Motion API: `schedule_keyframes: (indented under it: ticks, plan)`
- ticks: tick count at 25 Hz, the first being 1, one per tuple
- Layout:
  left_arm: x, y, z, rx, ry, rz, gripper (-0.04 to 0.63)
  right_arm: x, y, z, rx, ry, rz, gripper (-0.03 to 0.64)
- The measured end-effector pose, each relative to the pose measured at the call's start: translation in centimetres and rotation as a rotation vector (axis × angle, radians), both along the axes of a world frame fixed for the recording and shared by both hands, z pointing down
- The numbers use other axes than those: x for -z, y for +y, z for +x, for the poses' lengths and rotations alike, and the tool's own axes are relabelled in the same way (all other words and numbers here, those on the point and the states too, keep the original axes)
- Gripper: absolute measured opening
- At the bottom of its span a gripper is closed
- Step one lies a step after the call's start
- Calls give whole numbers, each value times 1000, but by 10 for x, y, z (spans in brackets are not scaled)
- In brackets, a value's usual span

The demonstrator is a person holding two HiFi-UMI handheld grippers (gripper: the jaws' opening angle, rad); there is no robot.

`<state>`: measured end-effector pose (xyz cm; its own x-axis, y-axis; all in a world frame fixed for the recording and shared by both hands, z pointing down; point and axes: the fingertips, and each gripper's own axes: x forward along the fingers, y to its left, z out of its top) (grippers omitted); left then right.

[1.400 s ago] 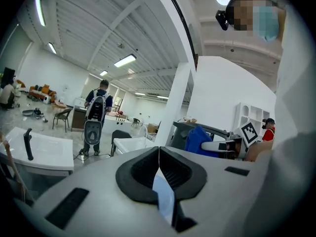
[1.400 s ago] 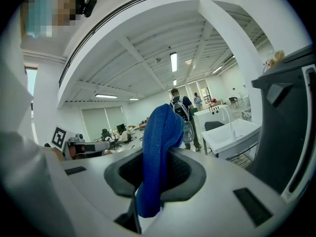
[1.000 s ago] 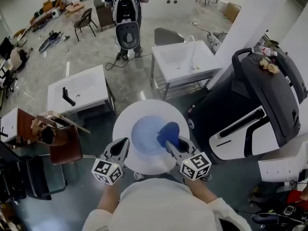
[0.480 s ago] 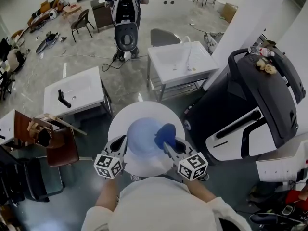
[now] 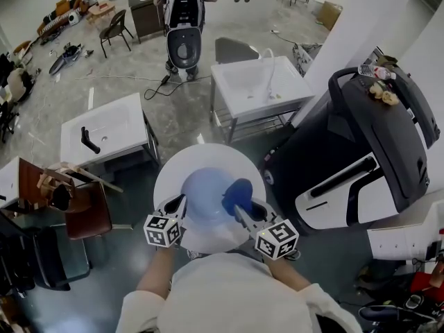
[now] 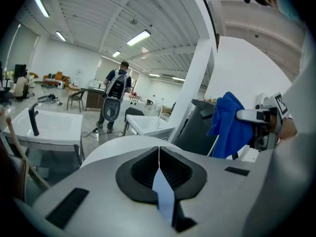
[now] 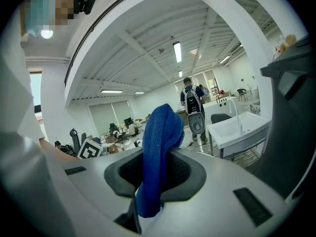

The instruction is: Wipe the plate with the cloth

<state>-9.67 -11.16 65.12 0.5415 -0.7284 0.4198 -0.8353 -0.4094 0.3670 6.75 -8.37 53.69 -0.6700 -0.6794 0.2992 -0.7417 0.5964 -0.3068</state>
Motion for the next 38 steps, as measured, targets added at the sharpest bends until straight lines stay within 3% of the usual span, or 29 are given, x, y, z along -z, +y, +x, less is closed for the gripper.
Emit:
schedule_keyframes:
  ticks: [9, 16, 17, 19, 20, 28, 36, 38]
  plan:
    - [-58, 3, -2, 16, 6, -199, 35, -7, -1, 0, 4, 13, -15, 94]
    - [-90, 6, -14, 67, 18, -304, 37, -10, -4, 0, 6, 17, -26, 94]
    - [-94, 6, -16, 80, 28, -322, 49, -10, -4, 1, 6, 18, -29, 94]
    - [-102, 4, -18, 112, 60, -360, 198, -12, -6, 2, 5, 21, -34, 94]
    - [-107, 3, -19, 126, 75, -377, 211, -13, -6, 3, 4, 23, -36, 94]
    - [-135, 3, -15, 145, 86, -496, 272, -16, -7, 3, -2, 31, -52, 94]
    - [-157, 1, -7, 167, 114, -609, 275, -19, -4, 17, -38, 47, -70, 94]
    - [-160, 1, -8, 177, 90, -620, 274, -20, -4, 22, -47, 52, -75, 94]
